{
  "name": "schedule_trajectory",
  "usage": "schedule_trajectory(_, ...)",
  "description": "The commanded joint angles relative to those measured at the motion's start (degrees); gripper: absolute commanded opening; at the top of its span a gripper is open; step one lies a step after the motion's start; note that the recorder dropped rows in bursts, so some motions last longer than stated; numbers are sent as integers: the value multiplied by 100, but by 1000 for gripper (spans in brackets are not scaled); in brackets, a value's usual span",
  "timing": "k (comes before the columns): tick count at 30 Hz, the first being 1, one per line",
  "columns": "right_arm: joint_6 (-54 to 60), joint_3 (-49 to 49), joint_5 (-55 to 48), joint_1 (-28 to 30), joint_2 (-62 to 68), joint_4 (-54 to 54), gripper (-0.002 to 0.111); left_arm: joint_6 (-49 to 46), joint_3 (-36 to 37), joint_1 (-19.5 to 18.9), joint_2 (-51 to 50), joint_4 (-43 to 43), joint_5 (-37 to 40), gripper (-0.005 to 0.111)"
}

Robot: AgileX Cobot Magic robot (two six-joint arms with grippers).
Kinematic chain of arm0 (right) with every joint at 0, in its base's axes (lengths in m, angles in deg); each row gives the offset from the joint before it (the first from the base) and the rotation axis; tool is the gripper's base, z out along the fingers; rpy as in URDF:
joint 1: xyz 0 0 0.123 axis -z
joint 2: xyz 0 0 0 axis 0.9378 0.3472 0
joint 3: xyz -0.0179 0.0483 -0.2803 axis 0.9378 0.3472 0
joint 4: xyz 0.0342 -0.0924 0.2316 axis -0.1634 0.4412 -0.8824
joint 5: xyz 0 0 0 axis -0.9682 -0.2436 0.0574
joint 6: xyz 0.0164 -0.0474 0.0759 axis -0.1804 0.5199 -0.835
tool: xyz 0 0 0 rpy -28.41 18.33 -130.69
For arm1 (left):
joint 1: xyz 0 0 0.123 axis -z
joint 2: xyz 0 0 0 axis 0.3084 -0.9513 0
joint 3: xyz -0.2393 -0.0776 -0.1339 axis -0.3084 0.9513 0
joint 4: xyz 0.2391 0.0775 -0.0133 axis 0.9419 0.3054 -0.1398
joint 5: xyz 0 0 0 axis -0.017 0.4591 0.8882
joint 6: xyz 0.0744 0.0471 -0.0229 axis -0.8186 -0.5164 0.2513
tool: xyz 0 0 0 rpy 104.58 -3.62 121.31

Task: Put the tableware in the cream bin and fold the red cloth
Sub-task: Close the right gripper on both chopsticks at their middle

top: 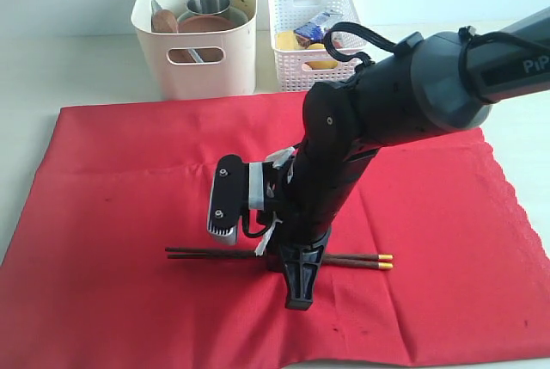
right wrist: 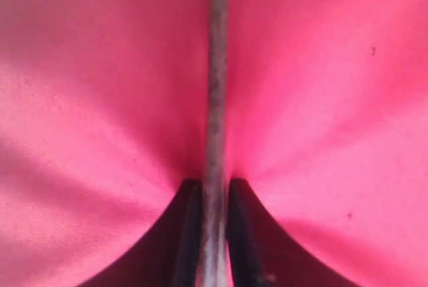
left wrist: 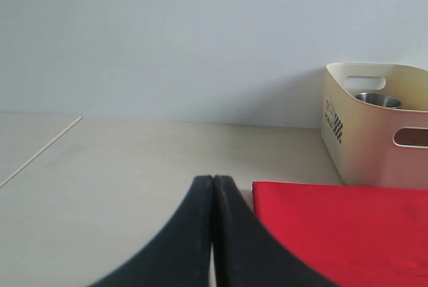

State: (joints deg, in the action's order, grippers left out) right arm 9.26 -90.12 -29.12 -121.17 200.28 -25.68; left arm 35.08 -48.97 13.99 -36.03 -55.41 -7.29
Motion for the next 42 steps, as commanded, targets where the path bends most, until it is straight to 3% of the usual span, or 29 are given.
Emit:
schedule_trajectory(1,40,83,-243,13,71,276,12,-21,13,-7,22,36,-11,0)
schedule_trajectory(20,-209,83,75,13,-22,282,13,-21,13,-7,22,36,-11,0)
schedule_trajectory(23,-308,83,153,13,-22,282,21,-21,13,-7,22,36,-11,0)
schedule_trajectory(27,-462,83,157,13,-22,282,45,-21,13,-7,22,36,-11,0)
schedule_trajectory(29,-462,83,146,13,-22,282,51,-21,13,-7,22,36,-11,0)
schedule_trajectory(42,-450,83,146,13,-32,282,51,-21,13,-7,22,36,-11,0)
